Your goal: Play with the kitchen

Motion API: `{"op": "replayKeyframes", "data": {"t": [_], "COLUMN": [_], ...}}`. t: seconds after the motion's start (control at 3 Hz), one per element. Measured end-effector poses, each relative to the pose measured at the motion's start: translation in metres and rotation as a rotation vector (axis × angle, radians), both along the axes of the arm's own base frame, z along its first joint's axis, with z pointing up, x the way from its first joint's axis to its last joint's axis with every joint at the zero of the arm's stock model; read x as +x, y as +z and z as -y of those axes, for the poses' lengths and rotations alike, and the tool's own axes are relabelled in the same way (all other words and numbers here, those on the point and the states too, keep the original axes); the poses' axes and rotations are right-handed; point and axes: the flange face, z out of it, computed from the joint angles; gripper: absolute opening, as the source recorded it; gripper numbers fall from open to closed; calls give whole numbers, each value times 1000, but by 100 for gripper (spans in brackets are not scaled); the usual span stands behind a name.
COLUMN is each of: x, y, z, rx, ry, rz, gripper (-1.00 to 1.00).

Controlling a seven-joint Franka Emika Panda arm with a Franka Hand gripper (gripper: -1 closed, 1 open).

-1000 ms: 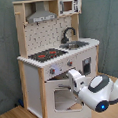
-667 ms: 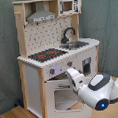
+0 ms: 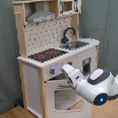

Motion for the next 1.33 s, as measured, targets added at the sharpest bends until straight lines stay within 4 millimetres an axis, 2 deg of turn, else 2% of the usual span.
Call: {"op": "replayKeyframes", "data": {"t": [0.67, 1.33], "x": [6, 17], "y": [25, 58], "z": [2, 25], "rx": [-152, -267], "ry": [-23, -63], "rz": [-97, -272], "gripper": [100, 100]}}
